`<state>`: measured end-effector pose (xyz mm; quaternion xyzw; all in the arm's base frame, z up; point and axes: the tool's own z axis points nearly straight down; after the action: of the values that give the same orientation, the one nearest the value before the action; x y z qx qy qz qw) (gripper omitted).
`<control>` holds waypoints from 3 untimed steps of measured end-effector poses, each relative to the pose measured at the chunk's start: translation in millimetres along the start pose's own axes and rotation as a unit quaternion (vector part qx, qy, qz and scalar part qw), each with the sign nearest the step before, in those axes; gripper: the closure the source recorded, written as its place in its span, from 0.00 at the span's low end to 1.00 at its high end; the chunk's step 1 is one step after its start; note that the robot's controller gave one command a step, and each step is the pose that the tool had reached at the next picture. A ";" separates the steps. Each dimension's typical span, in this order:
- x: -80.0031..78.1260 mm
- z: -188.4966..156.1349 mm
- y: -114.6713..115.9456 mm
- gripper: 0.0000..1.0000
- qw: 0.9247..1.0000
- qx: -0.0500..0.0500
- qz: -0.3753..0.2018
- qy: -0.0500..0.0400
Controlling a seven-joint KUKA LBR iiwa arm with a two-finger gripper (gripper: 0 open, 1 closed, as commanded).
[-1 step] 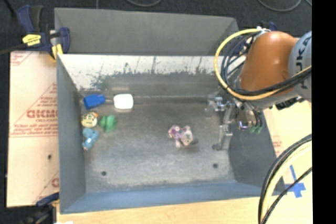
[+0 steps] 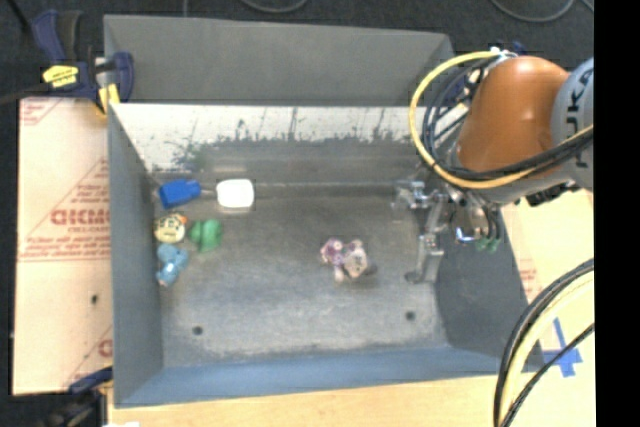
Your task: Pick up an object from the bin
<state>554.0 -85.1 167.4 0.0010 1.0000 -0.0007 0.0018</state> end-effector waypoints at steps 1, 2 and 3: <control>-13.8 40.3 21.9 0.00 1.000 0.001 -0.003 -0.004; -1.6 80.0 65.9 0.00 1.000 0.000 -0.010 0.000; 5.1 94.5 97.8 0.00 1.000 -0.001 -0.029 0.001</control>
Offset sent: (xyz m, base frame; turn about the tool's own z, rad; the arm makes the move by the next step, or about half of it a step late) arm -0.0048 0.0859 -0.0937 -0.0319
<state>549.5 12.6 72.8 -0.0278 0.9996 0.0001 0.0010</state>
